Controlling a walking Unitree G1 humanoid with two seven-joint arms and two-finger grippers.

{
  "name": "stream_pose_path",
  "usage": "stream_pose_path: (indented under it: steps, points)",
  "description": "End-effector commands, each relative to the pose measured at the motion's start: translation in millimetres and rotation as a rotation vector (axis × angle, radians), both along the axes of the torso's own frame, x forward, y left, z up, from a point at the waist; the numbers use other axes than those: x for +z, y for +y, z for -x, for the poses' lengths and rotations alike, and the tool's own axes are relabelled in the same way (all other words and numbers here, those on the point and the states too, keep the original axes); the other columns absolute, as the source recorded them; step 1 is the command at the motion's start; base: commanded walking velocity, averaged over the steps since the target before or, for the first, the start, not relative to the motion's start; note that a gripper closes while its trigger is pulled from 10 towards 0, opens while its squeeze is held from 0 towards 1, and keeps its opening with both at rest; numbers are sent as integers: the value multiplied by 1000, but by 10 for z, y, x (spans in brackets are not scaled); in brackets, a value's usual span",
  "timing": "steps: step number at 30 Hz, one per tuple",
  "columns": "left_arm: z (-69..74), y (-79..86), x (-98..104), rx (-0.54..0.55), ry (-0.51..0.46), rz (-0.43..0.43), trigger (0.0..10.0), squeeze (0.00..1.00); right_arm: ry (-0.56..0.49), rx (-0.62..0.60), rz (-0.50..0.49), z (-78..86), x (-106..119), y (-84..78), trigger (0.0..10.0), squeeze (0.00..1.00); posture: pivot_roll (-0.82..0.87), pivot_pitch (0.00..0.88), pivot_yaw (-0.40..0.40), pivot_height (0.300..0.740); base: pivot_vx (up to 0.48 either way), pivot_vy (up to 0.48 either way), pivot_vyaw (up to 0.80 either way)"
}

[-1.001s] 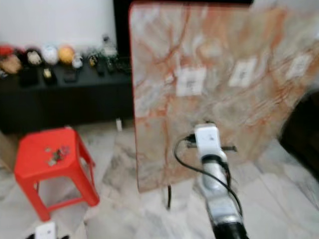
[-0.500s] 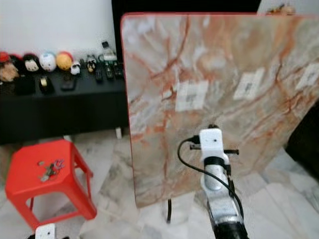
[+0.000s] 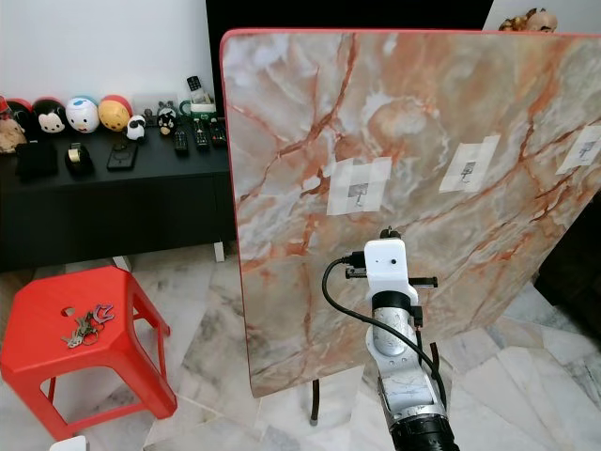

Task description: Hang keys on a hook

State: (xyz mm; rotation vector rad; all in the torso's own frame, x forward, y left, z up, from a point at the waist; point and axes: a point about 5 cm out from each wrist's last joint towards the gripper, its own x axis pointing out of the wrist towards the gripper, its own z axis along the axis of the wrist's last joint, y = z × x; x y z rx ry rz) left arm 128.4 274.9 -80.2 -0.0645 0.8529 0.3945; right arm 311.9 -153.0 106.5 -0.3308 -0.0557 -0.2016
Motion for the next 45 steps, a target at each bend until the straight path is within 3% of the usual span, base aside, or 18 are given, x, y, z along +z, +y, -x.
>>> stream_pose_path:
  steps: [1, 4, 8, 10, 11, 12, 14, 18, 22, 28, 32, 39, 45]
  points:
    - [56, 15, -22, 3, 32, 14, 10000, 0, -37, -5, 19, -42, 97, -17, 10000, 0, 54, 0, -99, 740, 0, 0, 0]
    - [72, 38, -22, 9, 41, 15, 10000, 0, -43, -1, 74, -63, 121, 5, 10000, 0, 56, 0, -100, 740, 0, 0, 0]
    - [76, 43, -23, 10, 44, 17, 10000, 0, -49, -3, 59, -72, 132, 8, 10000, 0, 56, 0, -100, 740, 0, 0, 0]
    - [82, 48, -24, 8, 48, 19, 10000, 0, -95, 46, -177, -56, 187, 58, 10000, 0, 58, 0, -101, 740, 0, 0, 0]
    - [83, 47, -25, 6, 50, 21, 10000, 0, -90, 10, -438, -43, 172, 30, 10000, 0, 58, 0, -102, 740, 0, 0, 0]
    - [83, 47, -25, 6, 50, 21, 10000, 0, -90, 10, -438, -43, 172, 30, 10000, 0, 58, 0, -102, 740, 0, 0, 0]
    - [87, 49, -26, 3, 53, 23, 10000, 0, -84, -59, -775, -5, 109, -20, 10000, 0, 57, 0, -102, 740, 0, 0, 0]
    - [94, 54, -26, -2, 57, 23, 10000, 0, -175, 40, -519, 81, 267, 21, 10000, 0, 50, 0, -98, 740, 0, 0, 0]
    - [99, 54, -28, -5, 60, 24, 10000, 0, -190, 36, -378, 110, 292, 31, 10000, 0, 51, 0, -100, 740, 0, 0, 0]
    - [105, 53, -31, -6, 63, 26, 10000, 0, -188, 61, -269, 58, 296, 39, 10000, 0, 55, 0, -100, 740, 0, 0, 0]
    - [114, 48, -36, -9, 68, 28, 10000, 0, -181, 50, -146, -20, 315, -29, 10000, 0, 55, 0, -101, 740, 0, 0, 0]
    - [121, 42, -41, -9, 72, 29, 10000, 0, -131, -62, -57, -55, 258, -167, 10000, 0, 56, 0, -99, 740, 0, 0, 0]
    - [122, -22, -63, -15, 72, 35, 10000, 0, -95, -88, 9, -44, 190, -156, 10000, 0, 57, 0, -98, 740, 0, 0, 0]
